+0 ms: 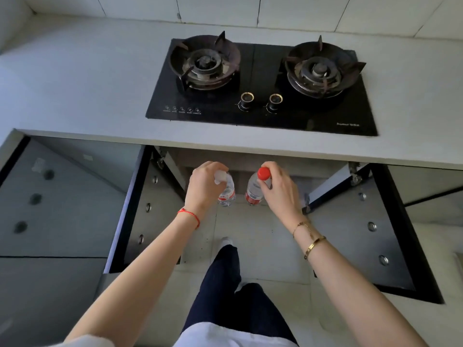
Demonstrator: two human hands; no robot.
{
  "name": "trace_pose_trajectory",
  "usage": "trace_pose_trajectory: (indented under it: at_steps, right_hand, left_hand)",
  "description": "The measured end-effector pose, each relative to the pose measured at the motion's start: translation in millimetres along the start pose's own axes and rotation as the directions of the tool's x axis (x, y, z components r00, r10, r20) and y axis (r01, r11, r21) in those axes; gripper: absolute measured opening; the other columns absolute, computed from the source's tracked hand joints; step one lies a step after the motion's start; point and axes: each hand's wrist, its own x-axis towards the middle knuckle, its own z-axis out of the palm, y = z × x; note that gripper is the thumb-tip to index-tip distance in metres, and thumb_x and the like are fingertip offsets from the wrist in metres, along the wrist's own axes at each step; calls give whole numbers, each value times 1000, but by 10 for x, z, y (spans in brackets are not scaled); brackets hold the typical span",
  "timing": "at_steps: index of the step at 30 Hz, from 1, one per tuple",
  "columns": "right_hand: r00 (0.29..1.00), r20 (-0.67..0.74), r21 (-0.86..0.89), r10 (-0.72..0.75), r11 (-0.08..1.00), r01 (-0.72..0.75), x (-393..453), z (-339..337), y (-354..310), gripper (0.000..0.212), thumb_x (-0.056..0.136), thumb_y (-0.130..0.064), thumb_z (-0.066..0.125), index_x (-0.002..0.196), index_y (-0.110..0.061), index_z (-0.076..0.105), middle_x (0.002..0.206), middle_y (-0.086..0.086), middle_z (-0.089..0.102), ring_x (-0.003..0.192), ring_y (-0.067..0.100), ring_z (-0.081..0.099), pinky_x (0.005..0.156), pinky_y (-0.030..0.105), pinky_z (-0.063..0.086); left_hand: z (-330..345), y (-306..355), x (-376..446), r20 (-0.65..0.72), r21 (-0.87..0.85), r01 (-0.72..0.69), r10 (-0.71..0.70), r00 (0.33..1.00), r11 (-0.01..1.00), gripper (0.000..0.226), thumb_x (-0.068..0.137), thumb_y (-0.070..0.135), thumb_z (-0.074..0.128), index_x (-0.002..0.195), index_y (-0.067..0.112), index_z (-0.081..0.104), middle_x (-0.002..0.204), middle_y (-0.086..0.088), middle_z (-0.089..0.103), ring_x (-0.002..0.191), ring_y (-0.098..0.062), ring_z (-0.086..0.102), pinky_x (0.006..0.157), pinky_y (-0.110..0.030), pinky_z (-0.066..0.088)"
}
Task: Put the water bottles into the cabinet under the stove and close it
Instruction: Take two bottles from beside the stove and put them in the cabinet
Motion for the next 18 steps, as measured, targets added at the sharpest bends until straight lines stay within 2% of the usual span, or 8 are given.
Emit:
trace_pose_trajectory:
  at_steps: [4, 9, 12, 15, 18]
  right_hand:
    - [999, -20, 9, 39, 999, -39, 97, 662, 416, 30, 87, -17, 68, 113, -13, 54, 100, 7, 63, 91, 26, 60, 68, 25, 39]
    - [997, -6, 35, 74, 997, -73, 233, 1691, 1023, 31, 87, -12, 67, 115, -12, 53, 98, 10, 64, 87, 28, 61, 68, 26, 43]
    - [996, 29, 55, 90, 994, -91, 339, 2312, 1410, 31, 91, -14, 63, 118, -14, 49, 95, 11, 62, 78, 26, 60, 64, 27, 43]
    - [998, 34, 18, 57, 998, -58, 459, 2880, 1807, 32, 91, -15, 63, 118, -16, 47, 98, 11, 64, 80, 28, 64, 62, 27, 47]
    - [999, 34, 11, 24, 1000, -24, 537, 3387, 2179, 33, 91, -15, 63, 119, -17, 46, 103, 12, 65, 81, 32, 66, 63, 37, 56]
  left_hand:
    - [549, -470, 196, -18, -19, 32, -32, 999, 999, 31, 69, 4, 66, 96, 17, 72, 99, 1, 70, 88, -18, 64, 75, -31, 54]
    - [1374, -1172, 479, -38, -14, 44, -44, 998, 999, 31, 69, 4, 67, 98, 15, 72, 98, -1, 69, 87, -20, 64, 75, -30, 54]
    - [1872, -1602, 683, -27, 22, 31, -30, 999, 999, 34, 68, 4, 69, 100, 15, 71, 100, -2, 69, 87, -19, 63, 75, -25, 50]
    - [2329, -2041, 921, -45, 33, 25, -24, 999, 999, 34, 68, 2, 70, 100, 14, 70, 100, -3, 70, 88, -19, 65, 74, -20, 46]
    - [2734, -2385, 1146, -82, 24, 19, -17, 996, 1000, 32, 71, 0, 69, 101, 12, 70, 99, -8, 71, 93, -23, 66, 80, -30, 54]
